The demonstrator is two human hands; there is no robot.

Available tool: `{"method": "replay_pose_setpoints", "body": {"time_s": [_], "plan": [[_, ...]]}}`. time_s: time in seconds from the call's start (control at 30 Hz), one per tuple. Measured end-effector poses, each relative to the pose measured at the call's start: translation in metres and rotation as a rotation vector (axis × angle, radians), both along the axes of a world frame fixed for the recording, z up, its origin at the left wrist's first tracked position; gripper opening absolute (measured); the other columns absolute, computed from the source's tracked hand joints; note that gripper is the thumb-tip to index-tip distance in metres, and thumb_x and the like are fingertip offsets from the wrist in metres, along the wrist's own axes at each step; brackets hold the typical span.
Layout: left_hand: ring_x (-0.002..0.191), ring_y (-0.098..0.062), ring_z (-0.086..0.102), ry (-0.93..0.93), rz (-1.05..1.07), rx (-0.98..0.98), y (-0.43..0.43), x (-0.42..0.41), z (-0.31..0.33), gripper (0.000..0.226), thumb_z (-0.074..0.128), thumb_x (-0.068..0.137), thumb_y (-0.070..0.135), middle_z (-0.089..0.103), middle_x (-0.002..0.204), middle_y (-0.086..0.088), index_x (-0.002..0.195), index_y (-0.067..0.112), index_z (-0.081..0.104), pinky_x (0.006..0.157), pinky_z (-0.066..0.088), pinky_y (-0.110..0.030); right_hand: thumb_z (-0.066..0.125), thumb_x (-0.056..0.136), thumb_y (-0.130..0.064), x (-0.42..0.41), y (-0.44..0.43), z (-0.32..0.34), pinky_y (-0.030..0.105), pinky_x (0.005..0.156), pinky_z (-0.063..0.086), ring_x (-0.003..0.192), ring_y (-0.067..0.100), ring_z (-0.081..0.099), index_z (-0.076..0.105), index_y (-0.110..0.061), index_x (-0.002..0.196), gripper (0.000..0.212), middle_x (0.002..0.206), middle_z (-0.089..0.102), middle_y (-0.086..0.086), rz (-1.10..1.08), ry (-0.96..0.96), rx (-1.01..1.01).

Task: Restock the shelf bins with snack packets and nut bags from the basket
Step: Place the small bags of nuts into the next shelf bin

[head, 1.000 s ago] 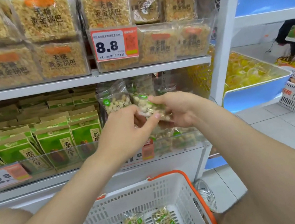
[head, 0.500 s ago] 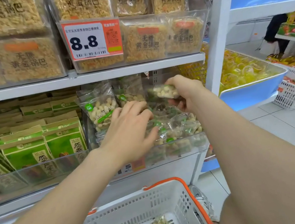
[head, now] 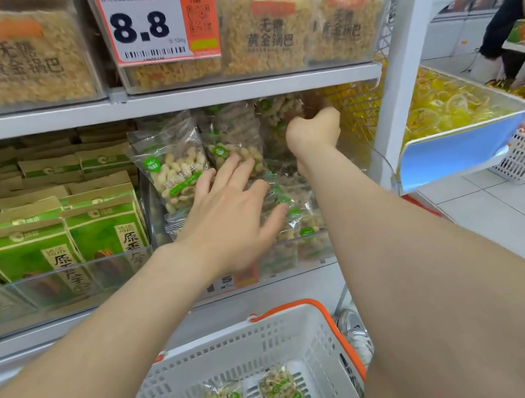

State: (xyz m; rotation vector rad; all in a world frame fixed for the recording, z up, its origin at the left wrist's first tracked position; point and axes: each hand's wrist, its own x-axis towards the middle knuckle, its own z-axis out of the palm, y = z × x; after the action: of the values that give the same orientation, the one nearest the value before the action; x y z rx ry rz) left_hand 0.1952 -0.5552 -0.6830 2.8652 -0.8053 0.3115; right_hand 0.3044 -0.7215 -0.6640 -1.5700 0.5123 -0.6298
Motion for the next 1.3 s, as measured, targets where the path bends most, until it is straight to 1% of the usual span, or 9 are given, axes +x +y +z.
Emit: {"method": "replay_pose_setpoints", "body": {"time_s": [0.2,0.37,0.53,0.67,0.83,0.93,1.03,1.23,1.3], "plan": [[0.160,-0.025,0.011,-0.013,0.006,-0.010,0.000,0.000,-0.004,0.072,0.017,0.100,0.064,0.031,0.168,-0.007,0.143,0.022,0.055,0.129,0.003,-0.052,0.059,0.094,-0.015,0.030,-0.003,-0.003,0.050,0.112,0.041,0.114,0.024,0.063,0.057,-0.024,0.116,0.024,0.087,0.057,-0.020,-0.003,-0.019,-0.170],[0.158,-0.026,0.018,-0.045,-0.002,-0.009,-0.001,0.002,-0.007,0.070,0.019,0.099,0.063,0.040,0.163,-0.007,0.139,0.020,0.058,0.128,0.007,-0.053,0.060,0.097,-0.019,0.040,-0.006,0.000,0.043,0.114,0.041,0.133,0.030,0.053,0.051,-0.020,0.139,0.043,0.136,0.063,0.005,0.025,0.239,-0.373],[0.158,-0.027,0.019,-0.052,-0.004,-0.010,-0.001,0.003,-0.007,0.069,0.020,0.099,0.062,0.041,0.163,-0.007,0.137,0.020,0.059,0.128,0.008,-0.053,0.048,0.105,-0.014,0.044,-0.005,-0.010,0.027,0.088,0.039,0.114,0.025,0.058,0.052,-0.014,0.138,0.033,0.128,0.060,0.004,-0.125,0.179,-0.592],[0.158,-0.025,0.018,-0.030,-0.011,-0.021,-0.001,0.001,-0.005,0.071,0.019,0.098,0.062,0.038,0.165,-0.006,0.139,0.020,0.058,0.128,0.005,-0.051,0.058,0.095,-0.012,0.043,0.003,-0.017,0.027,0.077,0.044,0.112,0.030,0.067,0.066,-0.015,0.117,0.023,0.119,0.069,0.010,0.105,0.316,-0.891],[0.147,-0.023,0.038,-0.029,-0.005,-0.003,0.000,-0.003,-0.001,0.069,0.018,0.099,0.062,0.059,0.143,-0.001,0.132,0.020,0.062,0.127,0.013,-0.051,0.061,0.089,-0.019,0.028,-0.003,-0.021,0.040,0.097,0.055,0.116,0.037,0.061,0.070,-0.018,0.118,0.031,0.131,0.061,0.015,0.276,0.419,-1.064],[0.126,-0.020,0.055,-0.076,0.008,-0.024,0.000,-0.011,0.003,0.064,0.020,0.100,0.062,0.067,0.125,0.004,0.122,0.023,0.065,0.120,0.026,-0.049,0.058,0.092,-0.014,0.009,-0.009,-0.015,0.045,0.106,0.051,0.129,0.041,0.051,0.063,-0.013,0.134,0.042,0.144,0.050,0.021,0.344,0.441,-1.126],[0.116,-0.021,0.060,-0.135,-0.007,-0.099,0.006,-0.023,0.008,0.059,0.024,0.102,0.059,0.070,0.119,0.004,0.118,0.022,0.068,0.113,0.033,-0.045,0.054,0.094,-0.009,-0.015,-0.011,-0.007,0.049,0.102,0.052,0.119,0.045,0.055,0.063,-0.006,0.129,0.037,0.131,0.056,0.026,0.355,0.389,-1.169],[0.089,-0.023,0.053,-0.369,-0.236,-0.259,0.027,-0.055,0.016,0.019,0.058,0.096,0.035,0.060,0.089,0.003,0.091,0.018,0.066,0.079,0.038,-0.038,0.049,0.092,-0.006,-0.081,0.008,0.010,0.052,0.090,0.052,0.109,0.041,0.058,0.063,-0.010,0.125,0.036,0.118,0.061,0.017,0.374,0.149,-1.320],[0.072,-0.022,0.047,-0.418,-0.356,-0.244,0.034,-0.071,0.016,0.020,0.063,0.092,0.029,0.053,0.073,0.003,0.074,0.020,0.059,0.066,0.035,-0.035,0.052,0.090,-0.008,-0.104,0.014,0.016,0.050,0.084,0.051,0.103,0.038,0.059,0.061,-0.012,0.121,0.032,0.112,0.063,0.013,0.296,0.081,-1.374]]}}
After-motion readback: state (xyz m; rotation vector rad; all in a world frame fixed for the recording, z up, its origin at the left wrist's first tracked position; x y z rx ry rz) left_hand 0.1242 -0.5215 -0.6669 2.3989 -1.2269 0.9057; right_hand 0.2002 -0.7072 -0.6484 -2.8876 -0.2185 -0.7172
